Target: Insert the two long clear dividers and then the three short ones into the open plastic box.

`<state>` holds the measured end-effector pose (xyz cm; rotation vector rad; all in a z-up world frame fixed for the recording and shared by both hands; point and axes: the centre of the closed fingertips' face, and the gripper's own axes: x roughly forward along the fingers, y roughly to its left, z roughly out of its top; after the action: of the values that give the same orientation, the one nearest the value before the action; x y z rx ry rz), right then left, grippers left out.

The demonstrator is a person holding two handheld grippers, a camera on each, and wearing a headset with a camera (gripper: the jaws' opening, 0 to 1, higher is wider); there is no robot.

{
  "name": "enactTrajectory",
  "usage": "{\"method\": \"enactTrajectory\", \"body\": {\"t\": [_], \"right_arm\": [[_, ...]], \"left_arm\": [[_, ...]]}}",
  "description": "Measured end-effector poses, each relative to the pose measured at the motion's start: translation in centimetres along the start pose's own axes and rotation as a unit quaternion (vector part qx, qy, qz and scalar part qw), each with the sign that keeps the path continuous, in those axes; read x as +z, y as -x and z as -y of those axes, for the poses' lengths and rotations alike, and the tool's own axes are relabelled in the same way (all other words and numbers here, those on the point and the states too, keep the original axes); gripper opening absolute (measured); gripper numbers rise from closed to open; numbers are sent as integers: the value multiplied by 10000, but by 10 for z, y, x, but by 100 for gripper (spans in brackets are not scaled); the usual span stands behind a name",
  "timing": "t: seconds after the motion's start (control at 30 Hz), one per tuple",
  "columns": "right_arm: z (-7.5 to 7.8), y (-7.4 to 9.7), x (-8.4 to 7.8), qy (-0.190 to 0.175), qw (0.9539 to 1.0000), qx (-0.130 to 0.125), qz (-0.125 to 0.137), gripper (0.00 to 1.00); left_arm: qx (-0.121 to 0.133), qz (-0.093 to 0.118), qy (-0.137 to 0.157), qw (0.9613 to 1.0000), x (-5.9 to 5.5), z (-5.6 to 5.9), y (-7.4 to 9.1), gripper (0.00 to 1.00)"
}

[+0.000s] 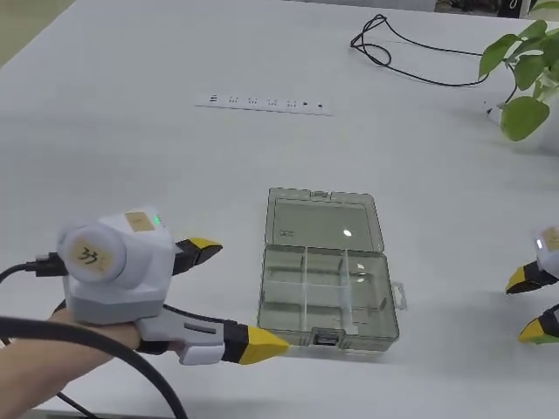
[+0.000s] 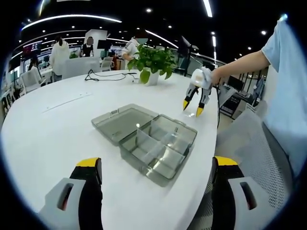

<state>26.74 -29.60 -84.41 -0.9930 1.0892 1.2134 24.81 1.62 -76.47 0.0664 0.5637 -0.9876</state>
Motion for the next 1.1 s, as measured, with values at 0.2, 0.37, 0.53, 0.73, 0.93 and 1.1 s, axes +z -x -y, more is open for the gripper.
{"method": "enactTrajectory", "body": {"t": [0.2, 0.37, 0.53, 0.73, 0.93, 1.1], "right_arm": [[-1, -3, -4, 120, 9999, 25, -76, 38], [-1, -2, -3, 143, 9999, 24, -47, 36], [-4, -2, -2, 282, 9996, 27, -93, 34], [-3, -2, -2, 203, 9997, 25, -95, 33], [-5, -2, 2, 65, 10000, 4, -23, 33], [-4, 0, 8, -2, 9999, -90, 75, 33]], "left_arm": [[-11, 7, 2, 10000, 1, -1, -1, 97], [-5, -9, -10, 10000, 0, -1, -1, 97], [-4, 19, -1, 10000, 1, 0, -3, 97], [-18, 79, 5, 10000, 4, 2, -4, 97], [-15, 97, 2, 10000, 5, 2, -3, 97], [1, 110, -8, 9999, 5, 2, -2, 96]]}}
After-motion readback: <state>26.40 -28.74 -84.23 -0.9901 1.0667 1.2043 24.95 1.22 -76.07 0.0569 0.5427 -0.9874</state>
